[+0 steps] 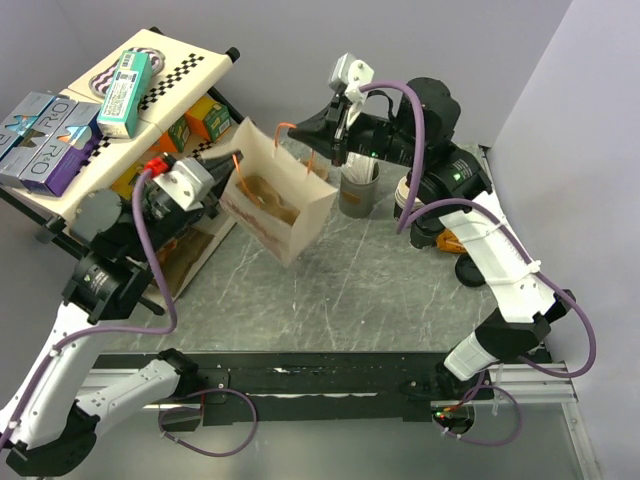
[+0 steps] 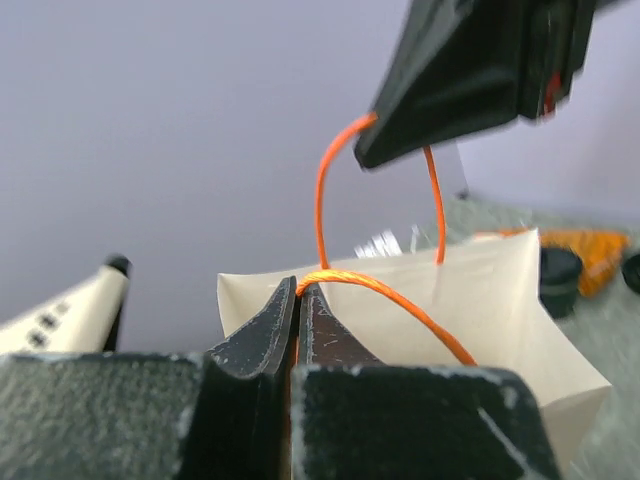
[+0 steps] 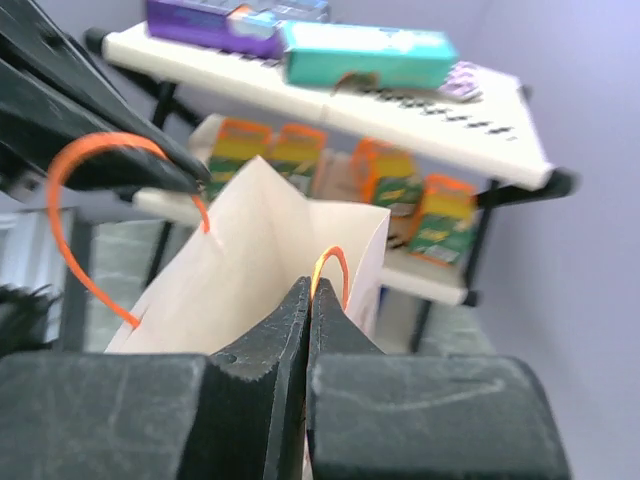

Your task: Pack the takeout coffee

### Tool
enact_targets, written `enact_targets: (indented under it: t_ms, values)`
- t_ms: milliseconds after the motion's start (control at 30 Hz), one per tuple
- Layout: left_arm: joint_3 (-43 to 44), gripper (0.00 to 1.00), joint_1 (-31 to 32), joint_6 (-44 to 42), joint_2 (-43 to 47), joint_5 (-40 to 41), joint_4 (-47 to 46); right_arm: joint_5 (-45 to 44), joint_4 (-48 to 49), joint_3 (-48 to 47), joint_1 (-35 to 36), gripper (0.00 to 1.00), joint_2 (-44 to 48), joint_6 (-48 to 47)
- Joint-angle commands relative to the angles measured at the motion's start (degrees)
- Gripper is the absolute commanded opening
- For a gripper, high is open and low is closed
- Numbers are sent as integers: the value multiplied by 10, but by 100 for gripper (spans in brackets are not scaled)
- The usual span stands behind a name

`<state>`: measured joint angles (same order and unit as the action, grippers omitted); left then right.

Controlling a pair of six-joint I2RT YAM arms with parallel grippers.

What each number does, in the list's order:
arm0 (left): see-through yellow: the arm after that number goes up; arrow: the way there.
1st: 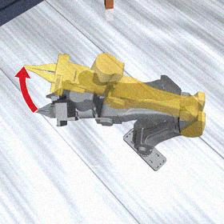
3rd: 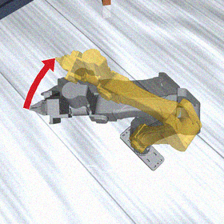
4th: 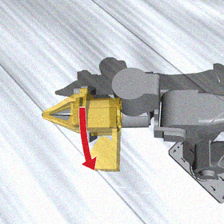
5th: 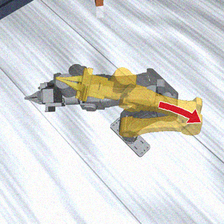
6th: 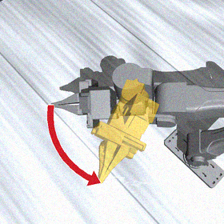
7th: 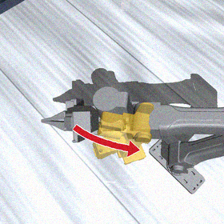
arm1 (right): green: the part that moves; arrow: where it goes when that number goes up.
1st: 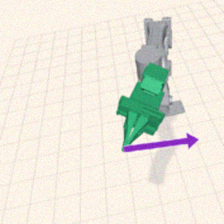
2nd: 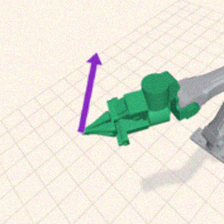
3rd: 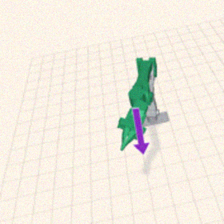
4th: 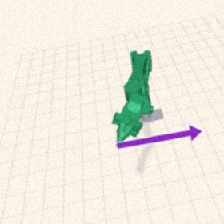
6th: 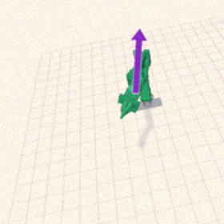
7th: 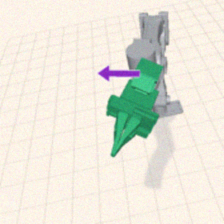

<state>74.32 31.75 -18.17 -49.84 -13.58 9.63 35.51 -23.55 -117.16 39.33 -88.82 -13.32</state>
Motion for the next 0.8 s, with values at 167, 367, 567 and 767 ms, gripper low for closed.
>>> enact_targets:
  t_ms: [167,367,567,767]
  values:
    - [120,1,2,1,-62,7,-56,-106,37,-80,-7,0,-32,-35]
    - [144,1,2,13,-76,-2,-52,-104,39,-78,-6,0,-20,-37]
    - [152,1,2,16,-84,-5,-49,-104,39,-64,-7,0,-7,-50]
    - [166,1,3,29,-96,-11,-39,-101,43,-67,-12,0,-6,-48]
